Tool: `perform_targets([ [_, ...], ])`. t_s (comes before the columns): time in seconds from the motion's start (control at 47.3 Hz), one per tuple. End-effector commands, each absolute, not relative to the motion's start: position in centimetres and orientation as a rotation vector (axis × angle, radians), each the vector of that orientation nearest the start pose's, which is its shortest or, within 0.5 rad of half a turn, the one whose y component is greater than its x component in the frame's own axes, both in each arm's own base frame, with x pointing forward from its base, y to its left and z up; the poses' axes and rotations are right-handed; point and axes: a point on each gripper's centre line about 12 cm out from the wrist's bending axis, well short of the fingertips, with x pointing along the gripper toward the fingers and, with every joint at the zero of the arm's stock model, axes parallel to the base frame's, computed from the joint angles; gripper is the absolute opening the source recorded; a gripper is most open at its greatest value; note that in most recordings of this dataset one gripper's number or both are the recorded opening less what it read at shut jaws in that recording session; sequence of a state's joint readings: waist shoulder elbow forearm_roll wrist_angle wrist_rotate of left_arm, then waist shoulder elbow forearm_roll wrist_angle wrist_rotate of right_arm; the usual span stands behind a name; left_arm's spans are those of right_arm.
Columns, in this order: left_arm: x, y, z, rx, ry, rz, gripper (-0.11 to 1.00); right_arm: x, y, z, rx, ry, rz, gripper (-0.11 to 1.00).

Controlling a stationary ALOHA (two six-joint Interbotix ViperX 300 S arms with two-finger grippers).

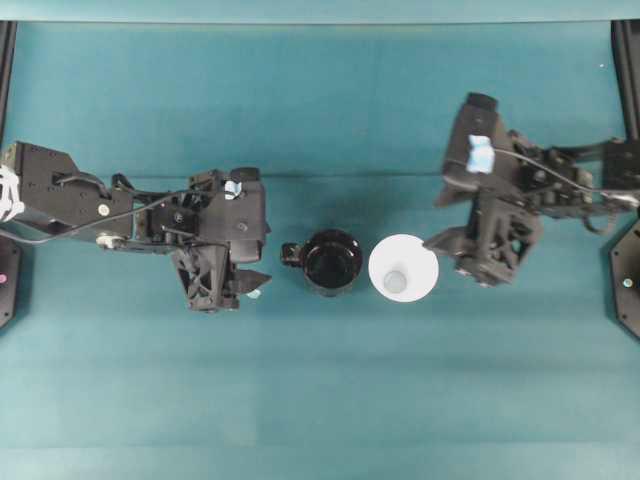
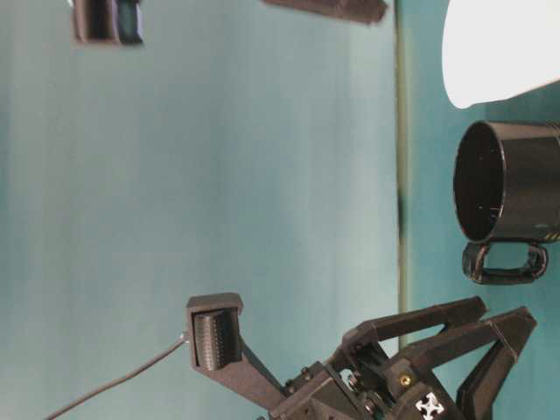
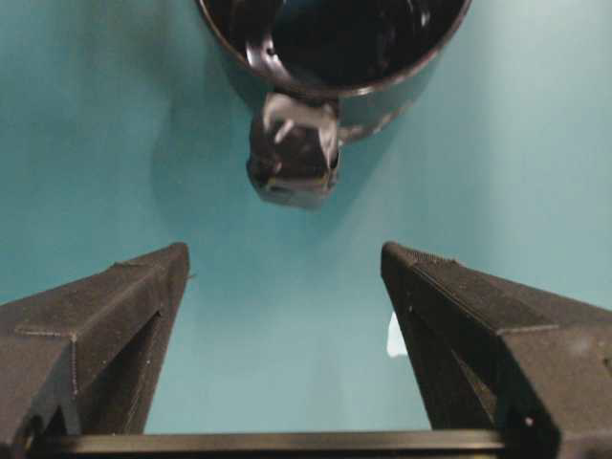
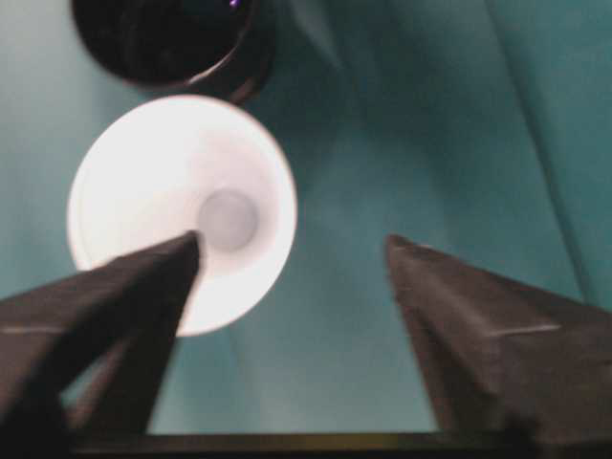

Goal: Put a paper cup into the cup holder on your left arm.
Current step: 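Move the right gripper over the white paper cup and grasp its rim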

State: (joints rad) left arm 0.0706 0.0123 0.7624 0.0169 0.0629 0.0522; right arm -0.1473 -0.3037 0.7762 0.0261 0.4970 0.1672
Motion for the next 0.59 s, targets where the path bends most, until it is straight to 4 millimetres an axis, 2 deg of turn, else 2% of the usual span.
perform_targets([
  [0.0,35.7,2.5,13.5,0.039,0.819,0.037,0.9,31.2,-4.6,20.0,0.245,0.944,-0.218,0.98],
  [0.254,35.3,2.5,13.3,0.028,0.825,0.042,0.9,33.2,-4.7,17.6,0.241,1.019,-0.214,0.95],
  [0.571,35.1,2.4,13.3,0.025,0.828,0.043,0.9,32.9,-4.6,15.9,0.226,1.07,-0.209,0.95],
])
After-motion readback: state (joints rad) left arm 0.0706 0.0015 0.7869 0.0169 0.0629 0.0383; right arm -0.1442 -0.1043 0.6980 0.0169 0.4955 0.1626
